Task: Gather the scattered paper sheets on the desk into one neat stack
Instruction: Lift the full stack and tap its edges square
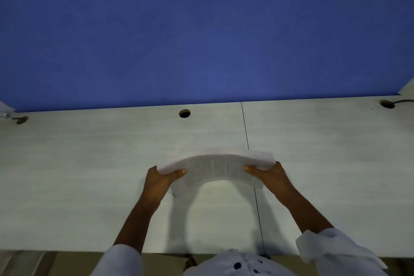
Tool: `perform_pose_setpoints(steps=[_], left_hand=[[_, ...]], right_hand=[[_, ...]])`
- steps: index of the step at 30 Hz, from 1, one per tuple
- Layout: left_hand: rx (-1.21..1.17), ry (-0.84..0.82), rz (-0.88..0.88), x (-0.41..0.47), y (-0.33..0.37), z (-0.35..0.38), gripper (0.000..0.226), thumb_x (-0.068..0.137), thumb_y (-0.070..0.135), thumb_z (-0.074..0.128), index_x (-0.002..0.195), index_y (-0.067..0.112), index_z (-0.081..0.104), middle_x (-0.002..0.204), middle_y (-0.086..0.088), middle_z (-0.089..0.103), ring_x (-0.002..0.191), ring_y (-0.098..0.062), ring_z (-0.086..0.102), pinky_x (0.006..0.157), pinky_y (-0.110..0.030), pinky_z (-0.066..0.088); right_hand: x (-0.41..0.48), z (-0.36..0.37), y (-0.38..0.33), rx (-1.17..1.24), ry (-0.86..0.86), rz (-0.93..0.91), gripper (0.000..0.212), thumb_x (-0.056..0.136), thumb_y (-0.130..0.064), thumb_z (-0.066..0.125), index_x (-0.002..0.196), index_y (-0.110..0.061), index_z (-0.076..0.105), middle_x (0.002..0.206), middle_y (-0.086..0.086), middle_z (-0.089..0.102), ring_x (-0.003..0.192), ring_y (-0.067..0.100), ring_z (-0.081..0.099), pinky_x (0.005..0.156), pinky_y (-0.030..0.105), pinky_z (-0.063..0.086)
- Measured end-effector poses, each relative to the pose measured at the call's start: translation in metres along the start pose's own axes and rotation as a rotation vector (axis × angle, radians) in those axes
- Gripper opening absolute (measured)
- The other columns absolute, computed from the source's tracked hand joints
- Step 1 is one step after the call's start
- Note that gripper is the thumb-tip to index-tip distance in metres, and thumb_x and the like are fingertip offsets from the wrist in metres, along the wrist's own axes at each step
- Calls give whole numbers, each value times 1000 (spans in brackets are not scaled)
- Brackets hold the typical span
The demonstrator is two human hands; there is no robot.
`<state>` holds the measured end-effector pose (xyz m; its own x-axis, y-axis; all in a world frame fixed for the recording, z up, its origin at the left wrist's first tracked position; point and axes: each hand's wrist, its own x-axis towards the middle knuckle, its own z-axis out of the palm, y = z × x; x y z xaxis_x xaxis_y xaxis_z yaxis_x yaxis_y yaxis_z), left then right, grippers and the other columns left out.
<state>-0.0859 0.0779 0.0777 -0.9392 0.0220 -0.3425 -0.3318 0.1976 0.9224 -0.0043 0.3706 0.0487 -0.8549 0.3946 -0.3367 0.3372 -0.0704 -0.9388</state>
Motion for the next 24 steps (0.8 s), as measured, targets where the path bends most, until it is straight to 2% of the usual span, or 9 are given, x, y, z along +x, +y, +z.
perform_pose_setpoints(steps=[4, 8, 11, 13, 17, 20, 22, 24], left_hand=[[207, -161, 189, 5, 27, -16, 25, 72, 8, 82, 93, 19, 77, 89, 3, 77, 86, -17, 72, 72, -24, 55], [722, -264, 281, 17, 66, -14, 17, 78, 21, 78, 92, 31, 76, 92, 17, 72, 85, -6, 67, 75, -24, 53], [1089, -340, 440, 21, 82, 15, 16, 78, 33, 73, 94, 30, 72, 94, 10, 71, 83, -10, 62, 68, -26, 48], [1255, -390, 526, 19, 83, 44, 20, 78, 38, 69, 95, 28, 69, 97, 4, 72, 84, -15, 62, 66, -26, 42], [1373, -407, 589, 17, 82, 92, 34, 82, 42, 66, 111, 24, 67, 108, 0, 70, 98, -20, 63, 72, -27, 42], [1422, -382, 626, 17, 86, 102, 32, 86, 45, 62, 106, 21, 69, 107, -1, 70, 99, -21, 63, 71, -28, 38], [1378, -363, 625, 19, 90, 97, 31, 86, 47, 61, 102, 23, 70, 104, -1, 71, 97, -21, 63, 72, -27, 41], [1211, -336, 553, 23, 98, 85, 29, 83, 47, 67, 99, 23, 72, 98, 0, 73, 92, -20, 66, 72, -29, 47]], right_hand=[[3, 0, 0, 13, -16, -1, 42, 66, -22, 88, 105, -23, 71, 103, 1, 74, 95, 16, 70, 85, 36, 58], [6, -2, 0, -6, -56, -12, 43, 68, -23, 87, 109, -21, 72, 104, 1, 75, 97, 17, 70, 87, 38, 58], [8, -4, 0, -9, -65, -20, 42, 68, -23, 87, 107, -23, 72, 104, 0, 75, 98, 18, 70, 87, 39, 58], [10, -4, 1, 1, -63, -19, 39, 69, -23, 87, 105, -24, 72, 103, 0, 75, 97, 17, 70, 87, 38, 58], [10, -2, 0, 44, -65, -10, 29, 71, -19, 85, 95, -26, 72, 99, 0, 75, 91, 14, 71, 76, 27, 58], [11, -2, 3, 58, -30, -18, 25, 73, -18, 84, 93, -25, 72, 97, -1, 75, 88, 10, 70, 67, 17, 55], [14, -2, 9, 43, 64, -28, 35, 75, -23, 83, 106, -20, 67, 108, -2, 71, 93, 9, 68, 71, 15, 52], [18, -5, 18, 45, 204, 22, 62, 74, -32, 83, 127, -18, 53, 123, -3, 57, 107, 12, 59, 84, 23, 48]])
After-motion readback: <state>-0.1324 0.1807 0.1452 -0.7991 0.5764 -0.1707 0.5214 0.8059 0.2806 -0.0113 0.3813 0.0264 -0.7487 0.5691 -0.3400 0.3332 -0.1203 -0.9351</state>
